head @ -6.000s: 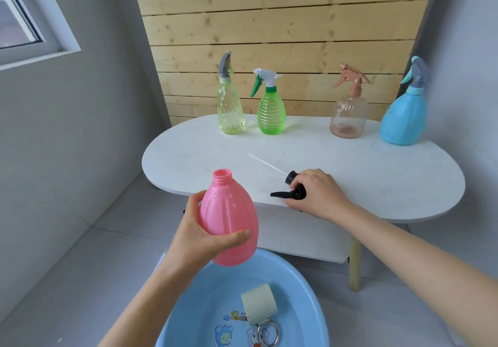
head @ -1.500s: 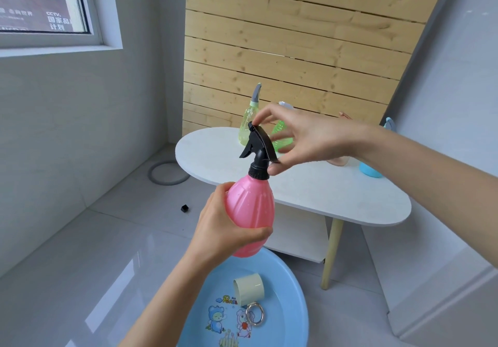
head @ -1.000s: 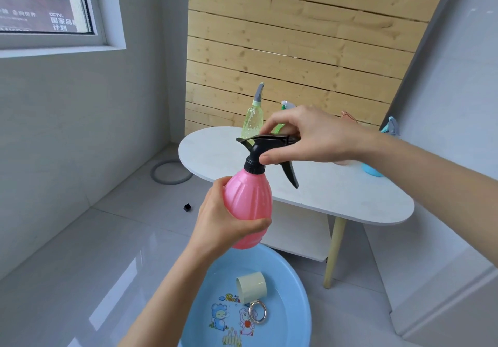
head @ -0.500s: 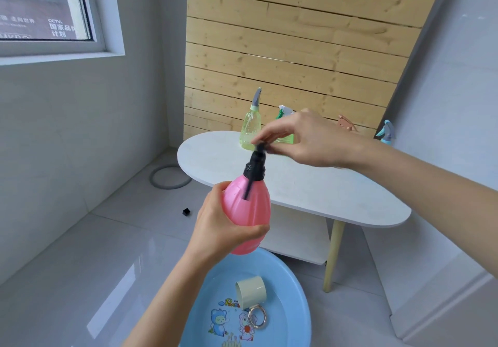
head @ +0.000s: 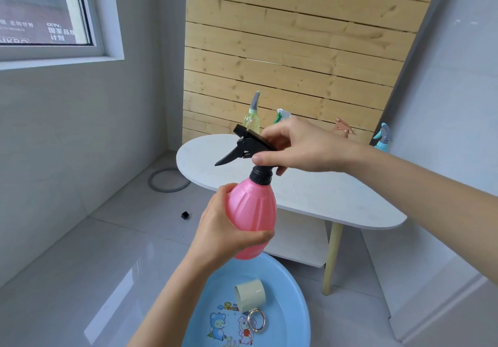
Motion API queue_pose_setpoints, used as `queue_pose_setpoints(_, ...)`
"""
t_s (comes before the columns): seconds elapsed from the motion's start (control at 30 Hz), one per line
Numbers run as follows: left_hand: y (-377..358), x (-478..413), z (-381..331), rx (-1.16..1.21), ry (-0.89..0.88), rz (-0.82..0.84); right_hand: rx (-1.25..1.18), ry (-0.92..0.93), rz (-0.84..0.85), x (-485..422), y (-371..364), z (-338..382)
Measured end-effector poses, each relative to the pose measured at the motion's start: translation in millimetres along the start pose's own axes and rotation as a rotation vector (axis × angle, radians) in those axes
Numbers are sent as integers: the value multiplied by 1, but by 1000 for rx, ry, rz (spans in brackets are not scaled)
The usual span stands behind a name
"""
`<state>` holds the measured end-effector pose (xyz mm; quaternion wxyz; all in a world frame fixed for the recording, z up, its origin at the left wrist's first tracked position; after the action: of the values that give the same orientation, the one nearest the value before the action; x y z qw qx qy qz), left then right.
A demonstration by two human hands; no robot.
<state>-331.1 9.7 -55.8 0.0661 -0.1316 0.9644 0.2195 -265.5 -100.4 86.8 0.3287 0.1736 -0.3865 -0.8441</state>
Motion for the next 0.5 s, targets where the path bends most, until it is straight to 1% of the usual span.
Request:
queue_pose_setpoints(0.07, -2, 0, -2, -27, -4, -55, 171, 42, -116, 0, -2, 7)
queue_pose_setpoints(0.13, -3, -1, -3, -83, -17, -144, 283, 50, -246, 2, -4, 13)
queue_pose_setpoints(0.27, -4, -4, -8, -227, -49, -304, 267, 0, -404, 2, -3, 9)
queue_pose_setpoints(0.33, -3, -3, -12, -255, -41, -333, 245, 7, -436, 3, -2, 7)
queue_pose_setpoints(0.4, -3, -4, -13, -215, -33, -337, 231, 31, -398, 1, -1, 9)
queue_pose_setpoints(0.43, -2, -5, -13, -179, -29, -330, 172, 31, -334, 0, 1, 10)
queue_pose_setpoints(0.5, 0, -7, -12, -91, -22, -280, -2, -12, -146, -2, 7, 8)
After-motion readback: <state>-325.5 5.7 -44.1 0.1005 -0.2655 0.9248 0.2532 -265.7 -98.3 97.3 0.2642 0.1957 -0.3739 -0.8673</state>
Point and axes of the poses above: each hand's wrist, its own x-axis away from the middle knuckle, its own y-axis out of the back of the hand, z = x × y, the point moved 5 cm from there along -x, towards the middle knuckle, and after that the axes turned 7 degrees about -x, right-handed, at the moved point
